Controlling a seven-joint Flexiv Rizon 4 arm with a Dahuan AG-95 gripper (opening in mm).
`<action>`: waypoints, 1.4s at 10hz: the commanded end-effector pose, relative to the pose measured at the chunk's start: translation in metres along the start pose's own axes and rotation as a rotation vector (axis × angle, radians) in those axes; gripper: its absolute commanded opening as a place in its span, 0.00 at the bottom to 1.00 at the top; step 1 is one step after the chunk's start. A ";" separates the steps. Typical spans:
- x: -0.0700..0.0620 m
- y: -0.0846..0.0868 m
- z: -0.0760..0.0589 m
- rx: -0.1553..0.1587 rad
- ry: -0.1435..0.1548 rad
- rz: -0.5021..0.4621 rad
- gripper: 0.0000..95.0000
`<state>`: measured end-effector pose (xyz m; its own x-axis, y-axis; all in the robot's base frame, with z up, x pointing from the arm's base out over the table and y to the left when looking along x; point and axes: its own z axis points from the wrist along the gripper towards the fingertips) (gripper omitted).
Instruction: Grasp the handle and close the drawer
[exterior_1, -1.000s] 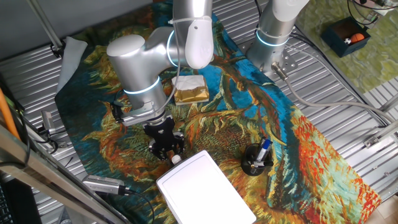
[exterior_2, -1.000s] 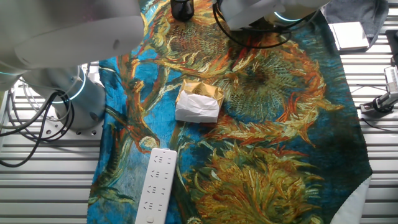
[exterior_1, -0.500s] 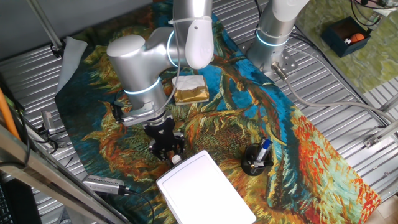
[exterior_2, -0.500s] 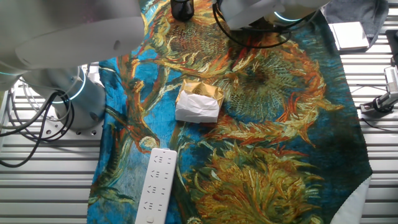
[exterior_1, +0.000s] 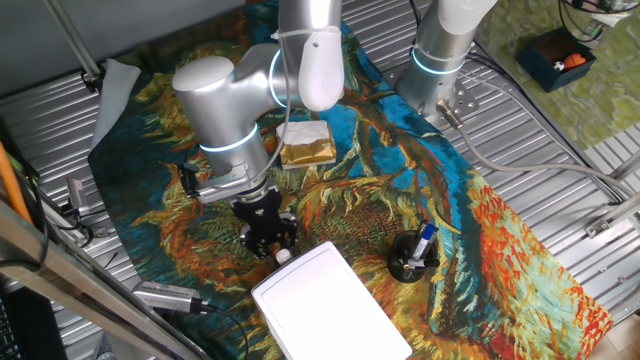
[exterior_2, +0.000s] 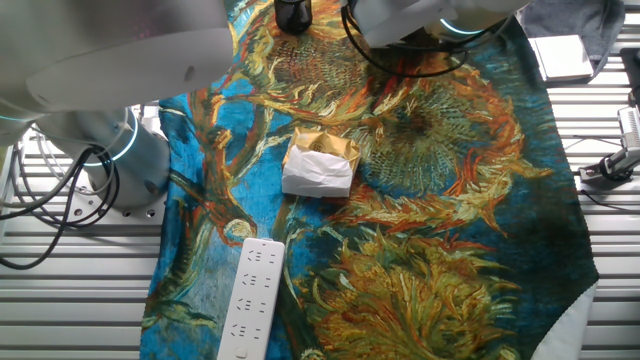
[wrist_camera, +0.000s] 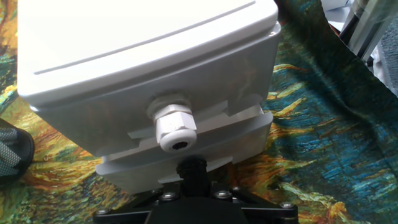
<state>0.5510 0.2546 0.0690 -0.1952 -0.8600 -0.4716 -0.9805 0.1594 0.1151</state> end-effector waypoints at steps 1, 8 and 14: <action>0.000 0.000 0.000 0.000 0.001 -0.001 0.00; -0.003 0.001 0.002 0.000 -0.002 -0.001 0.00; -0.004 0.002 0.003 -0.001 -0.004 -0.008 0.00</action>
<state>0.5496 0.2597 0.0691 -0.1874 -0.8587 -0.4770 -0.9820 0.1517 0.1127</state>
